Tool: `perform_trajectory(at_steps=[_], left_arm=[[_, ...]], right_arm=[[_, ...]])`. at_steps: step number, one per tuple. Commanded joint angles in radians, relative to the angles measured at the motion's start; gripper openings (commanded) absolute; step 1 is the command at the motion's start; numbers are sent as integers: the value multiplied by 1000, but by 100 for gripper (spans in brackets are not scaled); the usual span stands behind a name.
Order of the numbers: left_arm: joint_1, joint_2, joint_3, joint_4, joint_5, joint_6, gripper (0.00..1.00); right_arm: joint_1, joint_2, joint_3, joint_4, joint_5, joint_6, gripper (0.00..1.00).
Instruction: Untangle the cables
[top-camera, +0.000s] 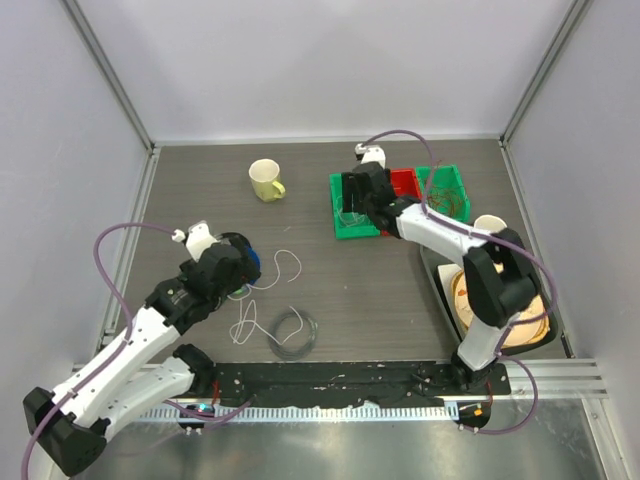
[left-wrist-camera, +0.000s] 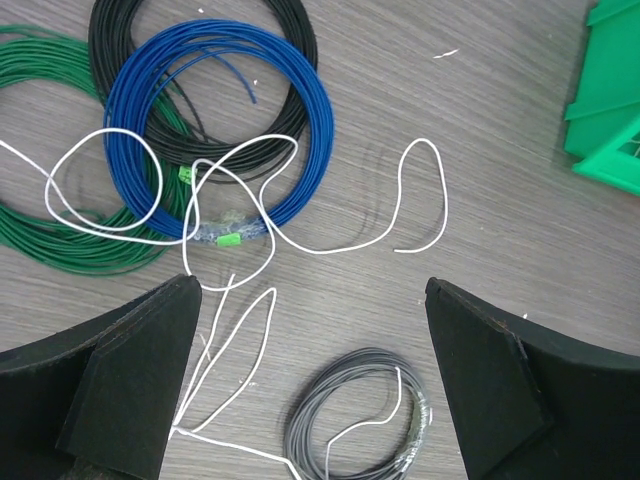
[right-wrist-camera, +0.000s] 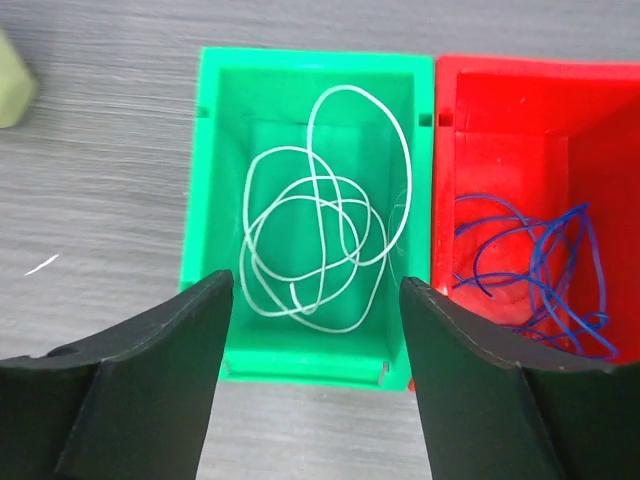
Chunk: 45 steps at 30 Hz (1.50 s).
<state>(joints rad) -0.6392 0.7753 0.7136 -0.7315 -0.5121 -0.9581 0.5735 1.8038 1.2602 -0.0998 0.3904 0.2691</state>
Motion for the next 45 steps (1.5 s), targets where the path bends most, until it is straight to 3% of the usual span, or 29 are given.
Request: perform_trajectory(at_steps=[1, 5, 8, 12, 16, 19, 26, 37, 41, 45], left_arm=[[25, 31, -14, 10, -42, 7, 100], [171, 64, -51, 84, 106, 16, 100], [303, 64, -107, 158, 246, 16, 100], [395, 53, -166, 219, 345, -13, 100], [409, 32, -212, 277, 432, -14, 100], [409, 25, -246, 302, 496, -16, 100], [409, 19, -278, 297, 474, -34, 100], [411, -57, -247, 184, 340, -44, 100], [411, -106, -243, 152, 308, -41, 100], [409, -151, -246, 130, 297, -36, 100]], right_arm=[[29, -202, -60, 37, -123, -97, 75], [95, -317, -209, 125, -304, -150, 77], [161, -359, -314, 231, -446, -49, 77], [296, -290, -344, 319, -270, 273, 77], [374, -167, -271, 321, -121, 418, 78], [416, -66, -213, 310, -108, 488, 79], [476, 103, -105, 200, -3, 634, 81], [566, 291, 154, -107, 289, 674, 79], [582, 345, 200, -230, 364, 700, 73], [595, 355, 206, -284, 423, 726, 58]])
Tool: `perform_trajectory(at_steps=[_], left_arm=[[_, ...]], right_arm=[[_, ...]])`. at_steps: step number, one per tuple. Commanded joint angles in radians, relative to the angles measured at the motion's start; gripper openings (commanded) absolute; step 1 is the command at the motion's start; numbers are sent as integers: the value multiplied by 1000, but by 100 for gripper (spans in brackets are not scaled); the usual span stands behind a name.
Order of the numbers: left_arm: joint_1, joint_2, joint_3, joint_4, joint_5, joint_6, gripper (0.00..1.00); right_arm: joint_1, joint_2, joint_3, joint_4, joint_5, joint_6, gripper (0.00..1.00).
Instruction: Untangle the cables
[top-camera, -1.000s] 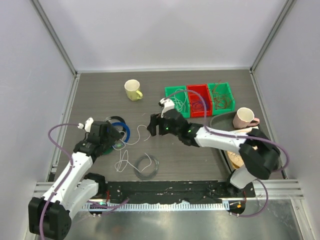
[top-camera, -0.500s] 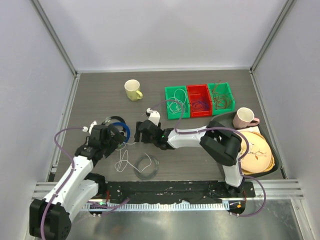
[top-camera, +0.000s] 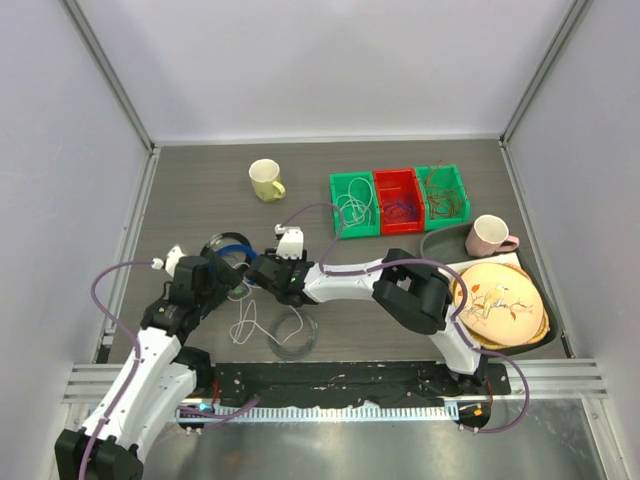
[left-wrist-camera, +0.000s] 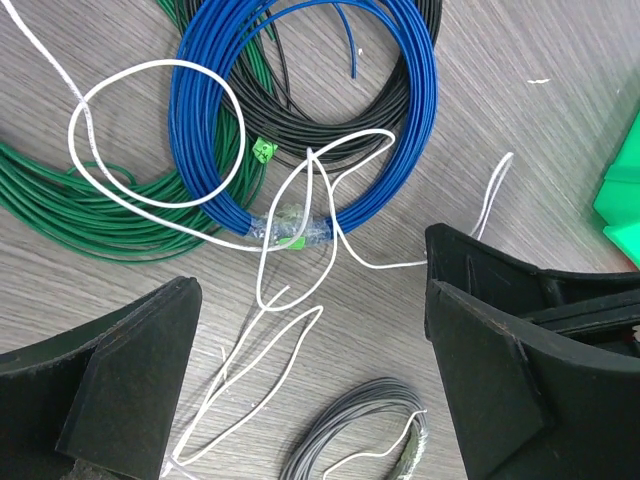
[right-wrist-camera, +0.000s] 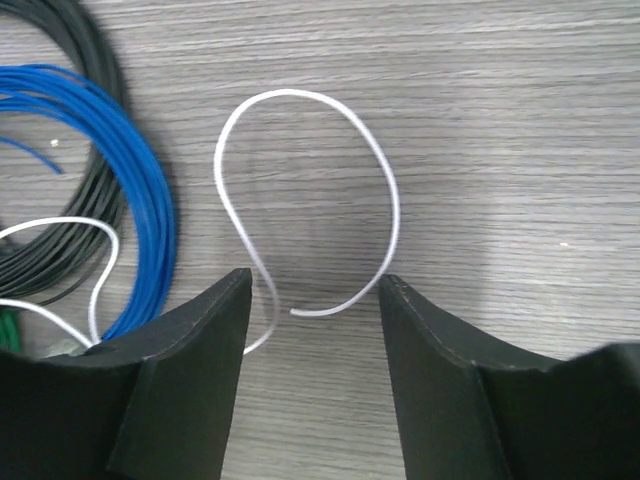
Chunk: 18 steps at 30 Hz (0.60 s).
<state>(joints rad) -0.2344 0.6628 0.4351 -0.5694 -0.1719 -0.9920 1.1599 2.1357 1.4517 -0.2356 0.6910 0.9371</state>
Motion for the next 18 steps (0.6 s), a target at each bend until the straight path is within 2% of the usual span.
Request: perform_trajectory(at_steps=[1, 4, 7, 8, 10, 15, 17, 18], left_arm=[[6, -54, 34, -35, -43, -2, 100], [4, -71, 30, -41, -38, 1, 100], [4, -72, 22, -34, -18, 3, 100], [4, -71, 21, -29, -9, 3, 100], [4, -66, 17, -24, -2, 3, 100], [4, -57, 16, -17, 18, 12, 100], [6, -58, 16, -8, 28, 18, 100], [6, -60, 14, -3, 37, 23, 100]], right_arm=[[17, 21, 15, -157, 128, 61, 56], [29, 15, 9, -192, 153, 72, 43], [30, 3, -13, -195, 150, 88, 23], [30, 0, -16, -192, 150, 89, 12], [30, -20, -30, -185, 159, 89, 1], [32, -123, -132, -75, 235, 40, 1], [35, -225, -187, 83, 252, -61, 1], [37, -271, -255, 154, 254, -183, 1]])
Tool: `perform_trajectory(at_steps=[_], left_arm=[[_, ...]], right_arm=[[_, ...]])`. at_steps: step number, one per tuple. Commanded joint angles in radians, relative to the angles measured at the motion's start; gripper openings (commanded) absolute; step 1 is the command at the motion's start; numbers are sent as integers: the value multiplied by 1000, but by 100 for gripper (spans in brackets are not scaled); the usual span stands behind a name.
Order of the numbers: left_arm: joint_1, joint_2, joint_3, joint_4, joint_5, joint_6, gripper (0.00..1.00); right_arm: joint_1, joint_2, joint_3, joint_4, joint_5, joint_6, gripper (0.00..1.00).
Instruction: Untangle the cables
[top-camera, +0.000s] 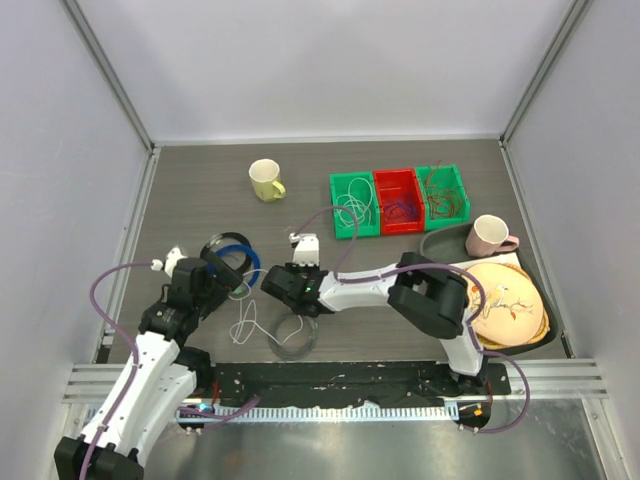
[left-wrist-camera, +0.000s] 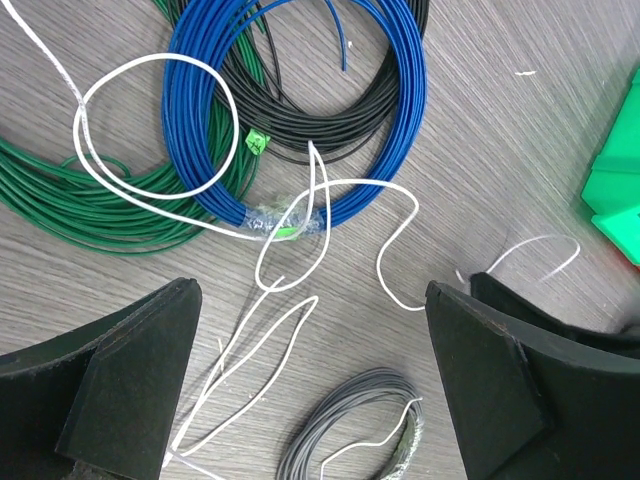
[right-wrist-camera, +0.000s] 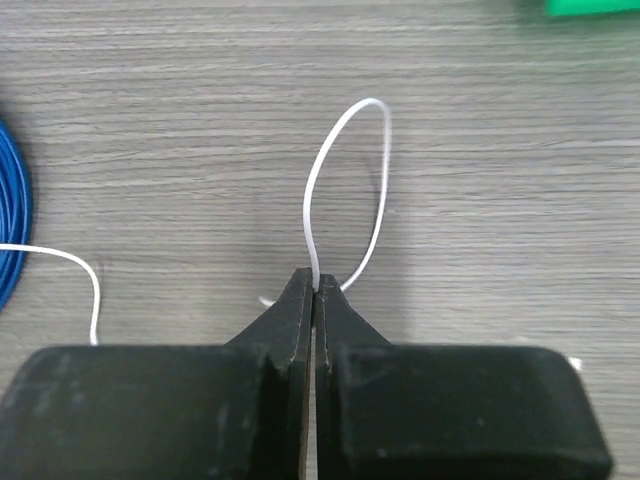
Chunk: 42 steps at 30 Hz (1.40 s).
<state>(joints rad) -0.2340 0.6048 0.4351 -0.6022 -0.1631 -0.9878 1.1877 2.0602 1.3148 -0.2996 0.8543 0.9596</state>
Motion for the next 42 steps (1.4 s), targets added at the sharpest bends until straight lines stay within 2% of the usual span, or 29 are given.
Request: perform_trajectory(at_steps=[1, 4, 10, 15, 24, 26, 29, 34, 39, 42], left_arm=[[5, -2, 14, 38, 33, 20, 100], [4, -8, 14, 42, 37, 26, 100], [5, -14, 17, 48, 28, 32, 100], [5, -13, 14, 47, 10, 34, 100], [5, 41, 17, 61, 20, 40, 100], [5, 55, 19, 61, 30, 38, 100], [4, 59, 14, 96, 75, 52, 100], [4, 41, -12, 267, 318, 101, 99], [4, 49, -7, 331, 387, 94, 90], [5, 70, 7, 350, 393, 92, 75]], right_arm=[[9, -236, -155, 379, 85, -273, 1], [10, -389, -270, 602, 59, -472, 1], [10, -627, -307, 766, 68, -773, 1], [9, -732, -206, 815, 37, -984, 1], [9, -761, 76, 864, 0, -1286, 1], [4, -772, 127, 869, -3, -1312, 1], [1, -785, 182, 777, -9, -1302, 1], [-2, -822, 129, 677, -9, -1256, 1], [-13, -857, 28, 605, 5, -1181, 1], [-22, -874, -23, 582, 20, -1129, 1]])
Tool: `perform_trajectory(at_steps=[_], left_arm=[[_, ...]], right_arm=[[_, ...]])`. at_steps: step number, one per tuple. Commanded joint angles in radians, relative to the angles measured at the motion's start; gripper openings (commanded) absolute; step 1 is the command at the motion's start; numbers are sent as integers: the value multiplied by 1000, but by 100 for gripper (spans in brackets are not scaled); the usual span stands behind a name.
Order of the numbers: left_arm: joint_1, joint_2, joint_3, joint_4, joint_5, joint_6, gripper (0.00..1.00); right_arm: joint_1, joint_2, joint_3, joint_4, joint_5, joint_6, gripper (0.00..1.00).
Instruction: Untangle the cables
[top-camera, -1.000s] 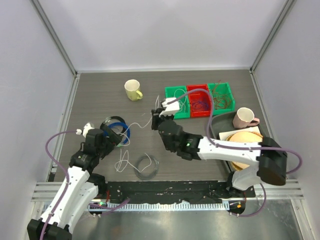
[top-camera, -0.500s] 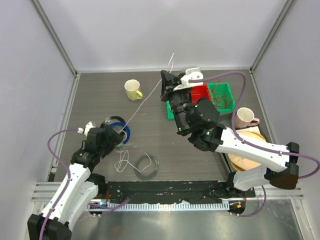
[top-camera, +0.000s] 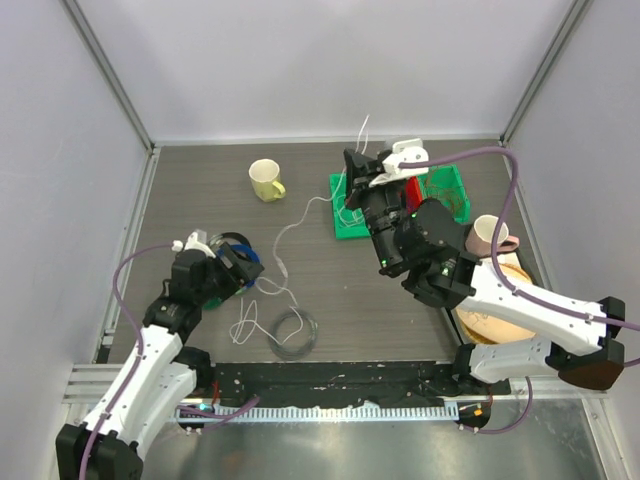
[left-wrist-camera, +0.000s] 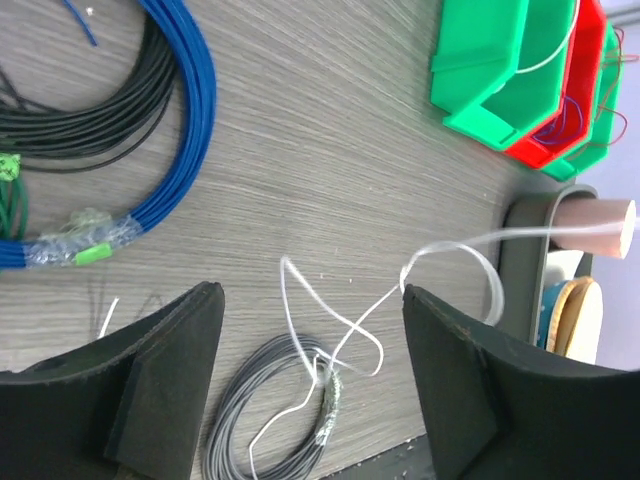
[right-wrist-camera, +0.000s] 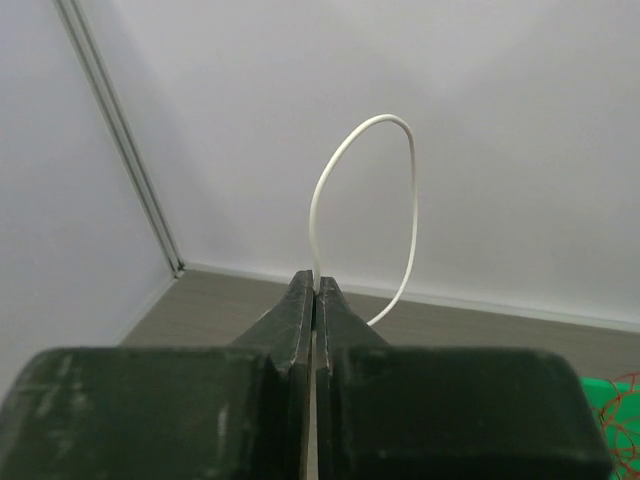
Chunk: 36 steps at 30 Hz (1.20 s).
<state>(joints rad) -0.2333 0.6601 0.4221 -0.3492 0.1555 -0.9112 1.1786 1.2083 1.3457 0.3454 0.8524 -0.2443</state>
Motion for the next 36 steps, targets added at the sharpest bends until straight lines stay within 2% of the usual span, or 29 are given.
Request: perform_trajectory(at_steps=[1, 4, 7, 8, 9, 12, 15, 18, 21, 25, 27, 28, 30, 31, 34, 36], left_arm=[[3, 28, 29, 111, 91, 14, 57], [2, 62, 37, 183, 133, 2, 29], [3, 99, 52, 248, 177, -8, 17], [3, 128, 56, 254, 191, -2, 17], [3, 144, 63, 259, 196, 5, 26], [-6, 206, 70, 279, 205, 6, 36], [-37, 278, 73, 312, 210, 2, 39], [-140, 372, 96, 329, 175, 15, 43], [-221, 497, 136, 345, 142, 25, 49], [-293, 655, 171, 438, 189, 0, 55], [-305, 714, 190, 483, 217, -9, 62], [-310, 763, 207, 496, 236, -14, 63], [-331, 797, 224, 518, 239, -18, 69], [-339, 828, 243, 521, 237, -17, 71], [-368, 869, 273, 516, 223, -9, 76], [-388, 909, 297, 516, 216, -8, 79]], right_arm=[[-23, -27, -68, -77, 22, 95, 1], [-57, -58, -175, -135, 2, 218, 1], [-118, -88, -278, -172, -108, 374, 1], [-134, -93, -299, -190, -130, 407, 1], [-148, -96, -322, -200, -165, 469, 1], [-191, -95, -419, -229, -243, 583, 1], [-203, -67, -513, -247, -328, 646, 1], [-203, -1, -589, -263, -423, 720, 1], [-204, 83, -605, -325, -426, 786, 1], [-212, 152, -599, -393, -458, 836, 4], [-217, 169, -599, -439, -477, 856, 14], [-218, 168, -608, -451, -483, 856, 29], [-220, 157, -622, -471, -501, 859, 45], [-220, 137, -632, -477, -507, 861, 58], [-220, 58, -658, -496, -507, 866, 71], [-221, 11, -672, -513, -491, 863, 74]])
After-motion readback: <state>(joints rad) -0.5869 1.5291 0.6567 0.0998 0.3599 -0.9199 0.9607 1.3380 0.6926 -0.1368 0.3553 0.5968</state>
